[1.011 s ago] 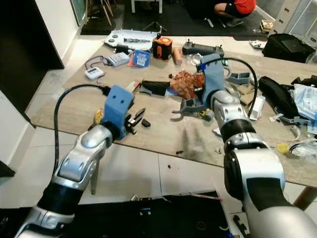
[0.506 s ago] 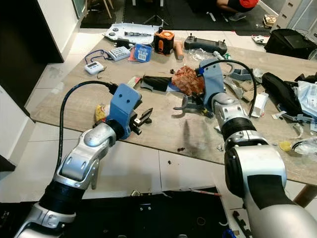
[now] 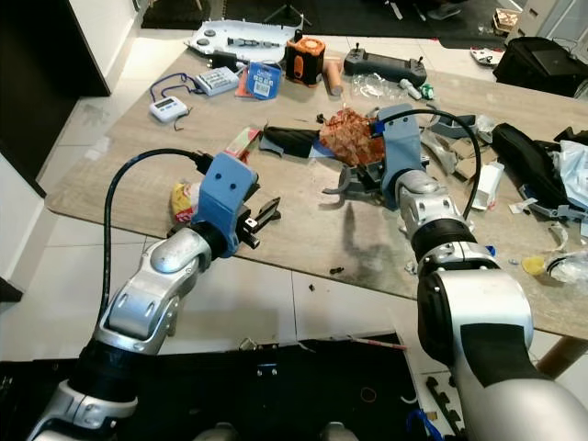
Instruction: Picking trash to rubbish bin
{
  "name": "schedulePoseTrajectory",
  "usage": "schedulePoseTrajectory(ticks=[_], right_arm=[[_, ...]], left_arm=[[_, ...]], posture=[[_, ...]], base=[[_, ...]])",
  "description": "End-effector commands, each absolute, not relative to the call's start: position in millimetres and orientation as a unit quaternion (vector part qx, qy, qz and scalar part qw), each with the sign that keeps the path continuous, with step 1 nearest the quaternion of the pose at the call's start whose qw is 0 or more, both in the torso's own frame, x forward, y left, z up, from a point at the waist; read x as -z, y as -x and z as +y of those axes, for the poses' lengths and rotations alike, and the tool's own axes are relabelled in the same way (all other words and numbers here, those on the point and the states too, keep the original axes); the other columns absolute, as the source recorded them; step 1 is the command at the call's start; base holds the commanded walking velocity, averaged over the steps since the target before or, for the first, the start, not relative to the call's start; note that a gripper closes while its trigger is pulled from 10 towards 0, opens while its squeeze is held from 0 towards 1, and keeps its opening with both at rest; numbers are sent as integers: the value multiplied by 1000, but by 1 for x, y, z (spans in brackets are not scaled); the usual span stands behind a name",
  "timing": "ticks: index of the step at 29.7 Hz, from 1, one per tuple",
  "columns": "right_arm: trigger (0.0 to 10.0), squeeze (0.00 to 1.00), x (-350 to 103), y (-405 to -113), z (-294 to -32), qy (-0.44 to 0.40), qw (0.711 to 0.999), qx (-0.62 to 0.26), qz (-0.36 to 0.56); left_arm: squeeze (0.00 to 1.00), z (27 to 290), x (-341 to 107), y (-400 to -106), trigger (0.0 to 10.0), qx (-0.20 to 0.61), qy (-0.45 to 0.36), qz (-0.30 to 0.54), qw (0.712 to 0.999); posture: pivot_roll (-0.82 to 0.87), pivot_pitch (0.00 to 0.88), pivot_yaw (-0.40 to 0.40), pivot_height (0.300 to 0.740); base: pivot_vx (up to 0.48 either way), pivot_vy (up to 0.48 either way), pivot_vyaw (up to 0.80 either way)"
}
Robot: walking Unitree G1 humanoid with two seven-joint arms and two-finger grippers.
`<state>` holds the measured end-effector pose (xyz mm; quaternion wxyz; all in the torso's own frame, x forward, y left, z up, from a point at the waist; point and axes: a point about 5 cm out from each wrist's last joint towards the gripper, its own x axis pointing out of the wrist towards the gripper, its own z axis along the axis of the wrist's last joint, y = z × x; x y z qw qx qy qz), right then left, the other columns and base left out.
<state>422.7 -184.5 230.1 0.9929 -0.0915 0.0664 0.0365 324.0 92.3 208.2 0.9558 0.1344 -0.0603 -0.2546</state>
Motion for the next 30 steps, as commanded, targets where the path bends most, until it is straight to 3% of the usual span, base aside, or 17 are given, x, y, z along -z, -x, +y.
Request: schedulePoseTrajectory(ticks=[1,21,22,23,24,30], right_arm=[[10000,0,-222,-421,-191,82,993,-24,76],[10000,0,-203,-416,-193,14,996,-15,85],[4588,0,-200,-416,-192,16,996,-15,89],[2863,0,-199,-416,-191,19,996,-15,91],[353,0,-198,-415,-190,23,995,-16,93],[0,0,-194,-415,-188,30,995,-22,97]], left_arm=[[0,94,-206,-321,10000,253,-135,-54,956],[0,90,-208,-318,10000,252,-136,-58,956],[0,90,-208,-318,10000,250,-136,-58,957],[0,91,-208,-318,10000,250,-136,-58,957],[0,91,-208,-318,10000,249,-136,-58,957],[0,90,-208,-319,10000,248,-135,-57,957]], posture=[[173,251,-69,740],[198,276,-42,740],[201,274,-43,740],[201,274,-43,740],[201,271,-43,740],[201,262,-41,740]], base=[[0,0,0],[0,0,0],[0,0,0],[0,0,0],[0,0,0],[0,0,0]])
